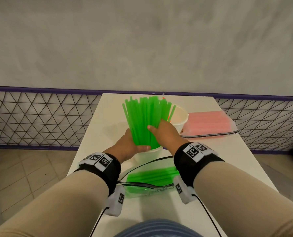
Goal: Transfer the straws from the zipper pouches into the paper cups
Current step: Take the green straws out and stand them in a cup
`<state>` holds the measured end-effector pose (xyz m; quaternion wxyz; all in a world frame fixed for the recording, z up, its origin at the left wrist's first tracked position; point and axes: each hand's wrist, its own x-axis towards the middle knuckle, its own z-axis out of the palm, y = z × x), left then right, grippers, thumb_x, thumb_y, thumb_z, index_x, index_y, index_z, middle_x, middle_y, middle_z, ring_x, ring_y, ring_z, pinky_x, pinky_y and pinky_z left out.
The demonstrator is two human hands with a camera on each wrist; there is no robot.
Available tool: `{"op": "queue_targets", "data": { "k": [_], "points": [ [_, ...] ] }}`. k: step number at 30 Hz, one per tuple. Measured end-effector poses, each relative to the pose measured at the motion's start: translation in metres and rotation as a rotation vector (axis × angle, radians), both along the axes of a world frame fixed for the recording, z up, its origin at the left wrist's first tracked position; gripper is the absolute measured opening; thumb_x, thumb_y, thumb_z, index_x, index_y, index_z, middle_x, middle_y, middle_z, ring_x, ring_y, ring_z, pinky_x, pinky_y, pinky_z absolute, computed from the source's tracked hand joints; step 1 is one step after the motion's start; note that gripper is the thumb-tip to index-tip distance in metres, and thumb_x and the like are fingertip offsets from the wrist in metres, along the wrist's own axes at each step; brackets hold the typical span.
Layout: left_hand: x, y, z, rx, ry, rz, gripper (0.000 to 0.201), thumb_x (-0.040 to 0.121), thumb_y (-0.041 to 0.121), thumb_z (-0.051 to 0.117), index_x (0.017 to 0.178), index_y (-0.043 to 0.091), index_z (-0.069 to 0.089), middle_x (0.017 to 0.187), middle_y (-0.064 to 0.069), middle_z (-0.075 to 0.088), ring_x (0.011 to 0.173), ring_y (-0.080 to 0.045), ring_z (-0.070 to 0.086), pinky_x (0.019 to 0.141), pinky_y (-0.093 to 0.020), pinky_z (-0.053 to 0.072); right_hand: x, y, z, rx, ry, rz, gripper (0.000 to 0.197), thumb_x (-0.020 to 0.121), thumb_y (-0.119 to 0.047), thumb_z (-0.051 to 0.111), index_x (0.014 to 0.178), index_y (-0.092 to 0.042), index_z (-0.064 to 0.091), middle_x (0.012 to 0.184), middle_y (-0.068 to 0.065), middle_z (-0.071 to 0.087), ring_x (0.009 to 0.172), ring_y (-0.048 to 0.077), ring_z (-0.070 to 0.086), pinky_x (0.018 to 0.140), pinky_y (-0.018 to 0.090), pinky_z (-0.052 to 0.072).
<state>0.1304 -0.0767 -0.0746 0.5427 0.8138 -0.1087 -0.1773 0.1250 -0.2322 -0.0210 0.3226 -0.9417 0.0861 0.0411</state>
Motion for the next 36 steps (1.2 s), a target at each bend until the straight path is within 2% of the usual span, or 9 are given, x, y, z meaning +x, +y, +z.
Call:
{"op": "queue_targets", "data": {
  "k": [5, 8, 11, 14, 22, 24, 29, 32, 36],
  "points": [
    [-0.003, 0.002, 0.002, -0.007, 0.019, 0.031, 0.064, 0.076, 0.012, 0.082, 0.126, 0.024, 0.043, 0.118, 0.012, 0.056, 0.109, -0.007, 0.055, 0.075, -0.009, 0.04, 0.003, -0.005, 0.001, -0.077, -0.083, -0.024, 0.053, 0.083, -0.037, 0.074, 0.12, -0.005, 0.052, 0.113, 0.012, 0.061, 0.104, 0.029, 0.06, 0.073, 0.027, 0.038],
    [0.0, 0.004, -0.001, 0.031, 0.058, 0.051, 0.084, 0.067, 0.033, 0.089, 0.135, 0.025, 0.039, 0.124, 0.013, 0.057, 0.114, -0.008, 0.054, 0.09, -0.021, 0.046, -0.004, -0.01, -0.003, 0.091, -0.27, -0.146, 0.057, 0.074, -0.033, 0.083, 0.112, -0.01, 0.046, 0.102, 0.004, 0.051, 0.096, 0.026, 0.057, 0.073, 0.032, 0.046],
    [0.006, 0.007, -0.013, 0.038, 0.062, 0.044, 0.11, 0.048, 0.06, 0.09, 0.14, 0.032, 0.037, 0.129, 0.014, 0.06, 0.119, -0.009, 0.057, 0.104, -0.04, 0.047, -0.011, -0.014, -0.011, 0.077, -0.408, -0.326, 0.085, 0.065, -0.041, 0.087, 0.128, -0.011, 0.039, 0.119, 0.007, 0.047, 0.11, 0.029, 0.051, 0.091, 0.043, 0.05],
    [0.005, 0.007, -0.008, 0.043, 0.051, 0.031, 0.112, 0.048, 0.058, 0.088, 0.142, 0.029, 0.035, 0.131, 0.011, 0.058, 0.12, -0.01, 0.056, 0.104, -0.038, 0.046, -0.007, -0.017, -0.023, 0.137, -0.198, -0.353, 0.116, 0.06, -0.054, 0.085, 0.146, -0.014, 0.018, 0.137, 0.012, 0.048, 0.125, 0.033, 0.048, 0.102, 0.048, 0.044],
    [0.004, 0.006, -0.001, 0.06, 0.018, -0.044, 0.08, 0.069, 0.026, 0.088, 0.136, 0.027, 0.044, 0.129, 0.009, 0.058, 0.117, -0.008, 0.055, 0.098, -0.025, 0.042, 0.025, -0.023, -0.021, 0.246, -0.125, -0.192, 0.041, 0.083, -0.041, 0.066, 0.117, -0.019, 0.061, 0.11, 0.004, 0.07, 0.101, 0.029, 0.065, 0.095, 0.049, 0.048],
    [0.005, 0.007, -0.003, 0.058, 0.015, -0.026, 0.089, 0.065, 0.035, 0.089, 0.139, 0.028, 0.04, 0.132, 0.009, 0.055, 0.12, -0.011, 0.053, 0.101, -0.03, 0.043, 0.021, -0.027, -0.015, 0.244, -0.134, -0.199, 0.033, 0.09, -0.031, 0.066, 0.118, -0.014, 0.062, 0.113, 0.008, 0.069, 0.103, 0.029, 0.064, 0.095, 0.046, 0.049],
    [0.005, 0.008, -0.007, 0.082, 0.036, 0.045, 0.099, 0.067, 0.037, 0.087, 0.145, 0.022, 0.028, 0.137, 0.004, 0.051, 0.126, -0.017, 0.049, 0.098, -0.029, 0.04, 0.007, -0.032, -0.017, 0.302, -0.147, -0.167, 0.039, 0.086, -0.026, 0.072, 0.12, -0.013, 0.058, 0.113, 0.007, 0.068, 0.102, 0.027, 0.065, 0.094, 0.043, 0.051],
    [0.002, 0.013, -0.004, 0.11, 0.076, 0.107, 0.122, 0.067, 0.053, 0.082, 0.154, 0.022, 0.003, 0.158, 0.0, 0.028, 0.141, -0.022, 0.034, 0.112, -0.037, 0.033, 0.002, -0.032, -0.01, 0.375, -0.152, -0.254, 0.065, 0.081, -0.018, 0.078, 0.133, -0.007, 0.041, 0.112, 0.009, 0.059, 0.099, 0.024, 0.058, 0.089, 0.036, 0.05],
    [-0.009, 0.039, -0.006, -0.047, 0.224, 0.182, 0.091, 0.089, 0.041, 0.065, 0.156, 0.02, 0.007, 0.159, 0.0, 0.025, 0.144, -0.024, 0.028, 0.114, -0.04, 0.027, -0.032, -0.027, 0.013, 0.317, -0.463, -0.364, 0.058, 0.08, -0.005, 0.069, 0.13, -0.011, 0.041, 0.121, 0.005, 0.05, 0.108, 0.02, 0.051, 0.088, 0.03, 0.045]
  ]
}}
